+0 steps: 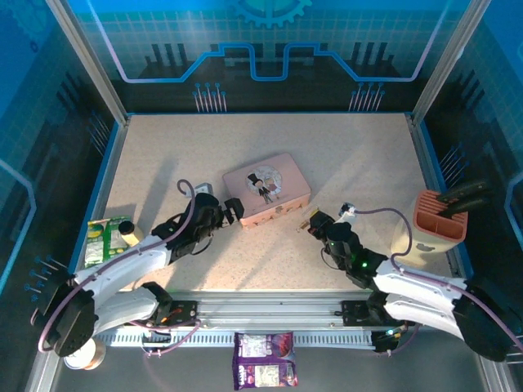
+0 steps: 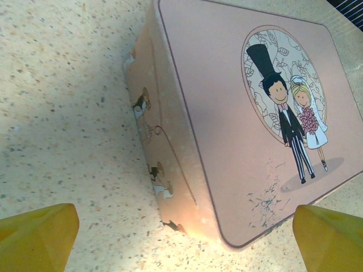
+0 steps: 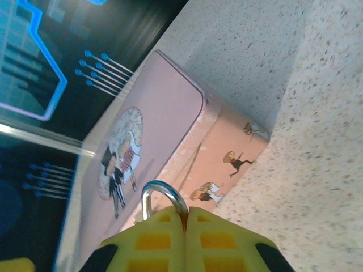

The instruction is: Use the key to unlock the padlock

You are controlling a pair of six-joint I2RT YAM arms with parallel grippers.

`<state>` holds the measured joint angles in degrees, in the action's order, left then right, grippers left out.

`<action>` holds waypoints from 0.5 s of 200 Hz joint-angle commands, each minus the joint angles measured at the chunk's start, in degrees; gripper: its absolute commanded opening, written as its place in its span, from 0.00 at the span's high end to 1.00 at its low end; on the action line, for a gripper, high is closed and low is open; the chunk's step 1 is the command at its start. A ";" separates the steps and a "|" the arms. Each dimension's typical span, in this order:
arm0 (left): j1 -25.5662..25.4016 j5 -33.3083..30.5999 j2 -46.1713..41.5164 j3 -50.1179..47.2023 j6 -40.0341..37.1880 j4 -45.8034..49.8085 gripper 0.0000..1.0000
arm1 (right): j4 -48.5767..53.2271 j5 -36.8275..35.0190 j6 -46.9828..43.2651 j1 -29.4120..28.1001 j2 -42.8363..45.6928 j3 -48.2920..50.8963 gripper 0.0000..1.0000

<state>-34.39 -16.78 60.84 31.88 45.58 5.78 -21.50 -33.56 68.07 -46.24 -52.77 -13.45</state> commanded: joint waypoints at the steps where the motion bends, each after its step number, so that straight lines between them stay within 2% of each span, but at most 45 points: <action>1: 0.48 -1.25 -2.92 -1.28 -4.82 0.54 0.02 | 13.14 1.03 -10.42 0.63 6.04 -1.64 1.00; 47: 0.65 -1.15 -7.90 -3.03 -6.89 0.48 0.01 | 30.10 5.02 -23.31 0.78 17.44 -6.18 1.00; 69: 0.95 -1.55 -10.97 -4.83 -7.16 0.51 0.01 | 40.47 5.22 -27.20 0.63 18.87 -10.33 1.00; 100: 1.42 -2.85 -15.48 -6.61 -7.70 1.81 0.01 | 48.71 5.90 -29.38 0.45 18.35 -13.66 1.00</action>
<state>-33.71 -17.41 48.51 26.59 39.92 6.11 15.88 -28.38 43.66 -46.06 -34.46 -23.90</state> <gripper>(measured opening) 0.992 0.064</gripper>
